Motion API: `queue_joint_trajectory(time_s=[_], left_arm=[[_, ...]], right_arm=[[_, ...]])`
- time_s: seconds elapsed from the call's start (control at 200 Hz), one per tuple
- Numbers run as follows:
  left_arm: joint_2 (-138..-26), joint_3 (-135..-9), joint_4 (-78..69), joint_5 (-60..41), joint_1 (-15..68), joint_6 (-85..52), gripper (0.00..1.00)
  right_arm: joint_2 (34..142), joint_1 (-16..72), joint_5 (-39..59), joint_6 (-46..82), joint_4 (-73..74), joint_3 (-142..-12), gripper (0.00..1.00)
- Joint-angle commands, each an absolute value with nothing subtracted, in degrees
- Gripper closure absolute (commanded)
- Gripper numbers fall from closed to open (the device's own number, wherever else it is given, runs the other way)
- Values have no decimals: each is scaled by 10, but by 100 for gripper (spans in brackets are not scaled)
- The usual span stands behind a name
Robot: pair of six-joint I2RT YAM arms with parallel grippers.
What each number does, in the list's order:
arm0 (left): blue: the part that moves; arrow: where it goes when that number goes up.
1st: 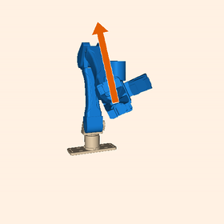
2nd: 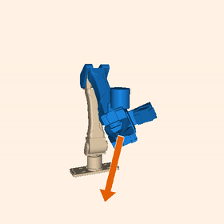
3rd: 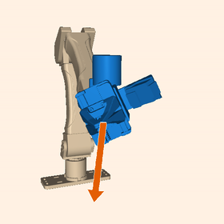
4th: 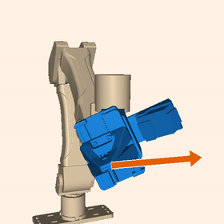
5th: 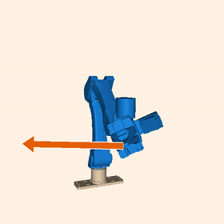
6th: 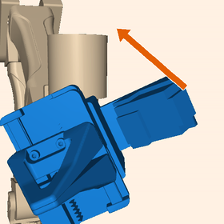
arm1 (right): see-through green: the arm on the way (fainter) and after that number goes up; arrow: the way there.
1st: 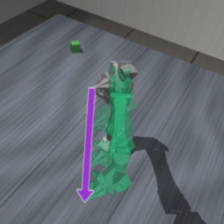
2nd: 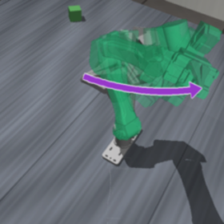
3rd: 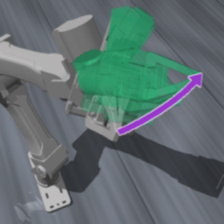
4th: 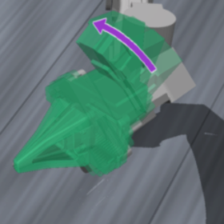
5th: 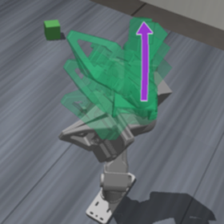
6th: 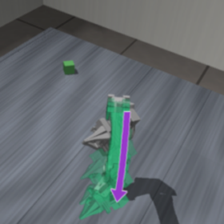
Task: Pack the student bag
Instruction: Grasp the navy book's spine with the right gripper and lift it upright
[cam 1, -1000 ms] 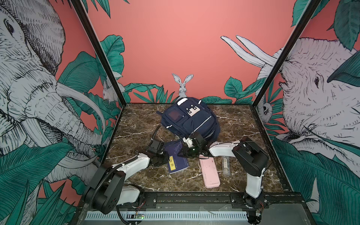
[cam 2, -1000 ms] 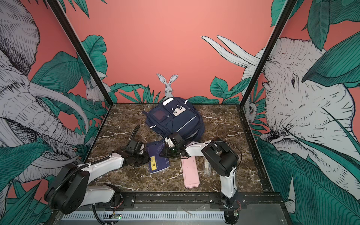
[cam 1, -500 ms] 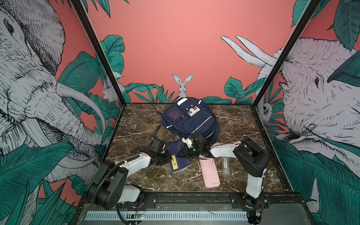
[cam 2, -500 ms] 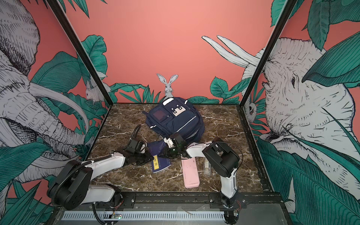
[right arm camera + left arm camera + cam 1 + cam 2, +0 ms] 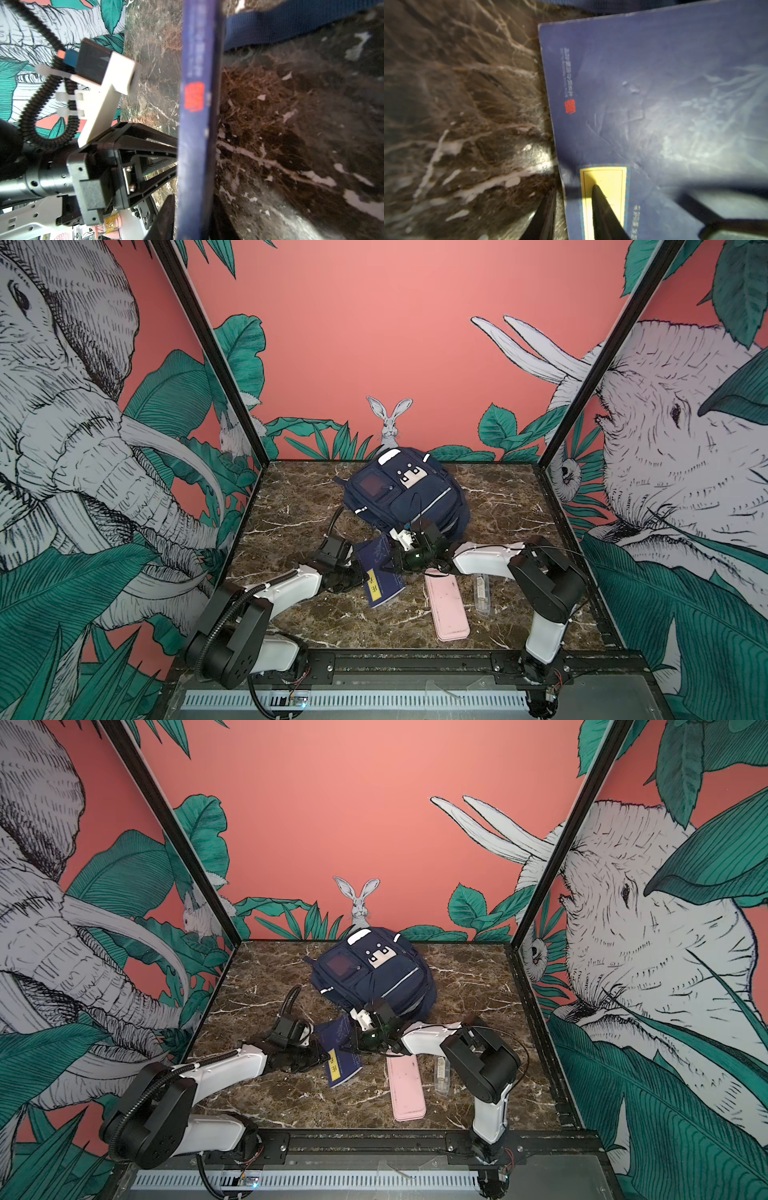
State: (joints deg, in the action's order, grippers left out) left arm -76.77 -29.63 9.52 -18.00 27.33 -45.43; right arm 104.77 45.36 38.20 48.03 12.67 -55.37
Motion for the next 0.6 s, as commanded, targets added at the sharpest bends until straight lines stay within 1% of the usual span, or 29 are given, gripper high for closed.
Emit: queue_joint_trajectory(time_s=[0.0,0.17,0.305,0.475,0.58,0.59], left_arm=[[-779,-279,160,-156,277,-457,68],[-787,-294,169,-164,276,-447,66],[-771,-326,213,-147,277,-418,60],[-740,-406,296,-97,277,-348,50],[-738,-460,320,-73,277,-308,44],[-739,-466,323,-72,277,-305,43]], right_arm=[[1024,452,395,470,140,-559,77],[1019,451,391,466,129,-566,89],[1005,447,389,461,118,-565,100],[955,429,383,447,97,-555,100],[922,401,389,451,97,-536,100],[905,395,390,452,97,-534,100]])
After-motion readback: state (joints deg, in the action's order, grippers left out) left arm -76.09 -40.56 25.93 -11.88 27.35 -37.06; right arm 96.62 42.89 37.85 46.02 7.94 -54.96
